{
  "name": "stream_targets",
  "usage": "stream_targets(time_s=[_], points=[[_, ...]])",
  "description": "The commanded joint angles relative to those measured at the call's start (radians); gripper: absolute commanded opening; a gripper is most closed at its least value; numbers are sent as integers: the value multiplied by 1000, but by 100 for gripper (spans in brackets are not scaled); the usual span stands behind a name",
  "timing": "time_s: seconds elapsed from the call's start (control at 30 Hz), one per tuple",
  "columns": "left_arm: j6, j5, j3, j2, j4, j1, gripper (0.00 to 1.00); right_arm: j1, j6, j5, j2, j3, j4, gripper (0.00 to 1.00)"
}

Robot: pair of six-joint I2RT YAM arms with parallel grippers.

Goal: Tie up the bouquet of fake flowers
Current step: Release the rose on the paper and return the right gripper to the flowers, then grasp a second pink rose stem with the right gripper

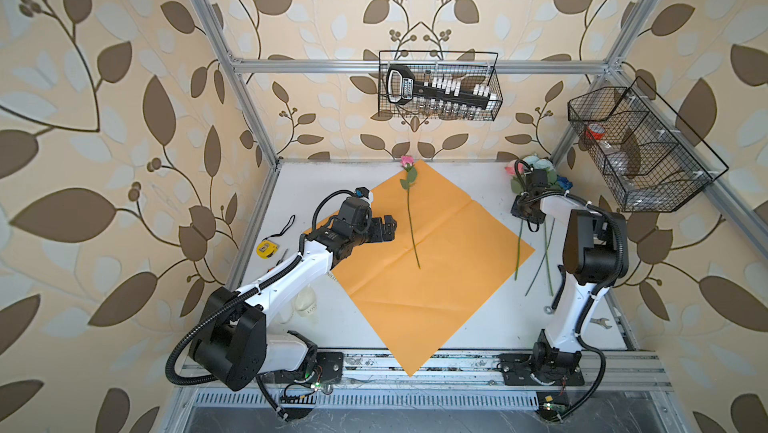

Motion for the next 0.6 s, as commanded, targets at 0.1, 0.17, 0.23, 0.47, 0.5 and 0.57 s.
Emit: stream_targets(time_s=[0.1,0.17,0.23,0.47,0.5,0.57], points=[[-8,15,10,9,31,11,99,-23,-25,-70,93,57,-24,37],[-10,12,9,10,33,11,99,-27,-25,-101,107,61,-26,34],[-12,10,10,11,33,12,99,-27,-29,-141,115,60,-26,30],[-25,22,15,16,36,11,99,-22,-49,-194,128,52,-26,2],[-24,21,16,16,34,11,99,-23,-57,-184,130,57,-27,0],[-22,19,22,14,28,11,99,-21,-77,-164,133,83,-49,0]])
